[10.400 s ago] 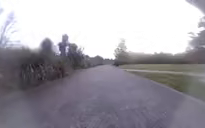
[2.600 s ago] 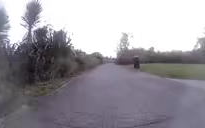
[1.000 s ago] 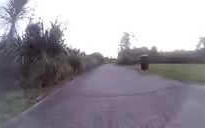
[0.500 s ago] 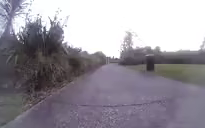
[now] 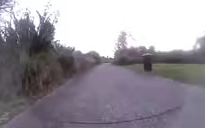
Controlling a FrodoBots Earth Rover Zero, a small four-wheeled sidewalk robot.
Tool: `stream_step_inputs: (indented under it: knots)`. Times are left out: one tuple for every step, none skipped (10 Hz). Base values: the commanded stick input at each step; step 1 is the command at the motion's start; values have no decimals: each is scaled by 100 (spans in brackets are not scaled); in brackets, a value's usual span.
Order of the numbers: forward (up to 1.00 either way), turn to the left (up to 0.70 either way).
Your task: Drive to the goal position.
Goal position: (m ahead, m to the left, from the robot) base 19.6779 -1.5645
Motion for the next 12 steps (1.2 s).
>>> stream_step_inputs:
  knots:
    - [85,0]
    - [85,0]
    - [85,0]
    - [85,0]
    - [85,0]
    - [85,0]
    - [85,0]
    - [85,0]
    - [85,0]
    - [85,0]
    - [85,0]
    - [85,0]
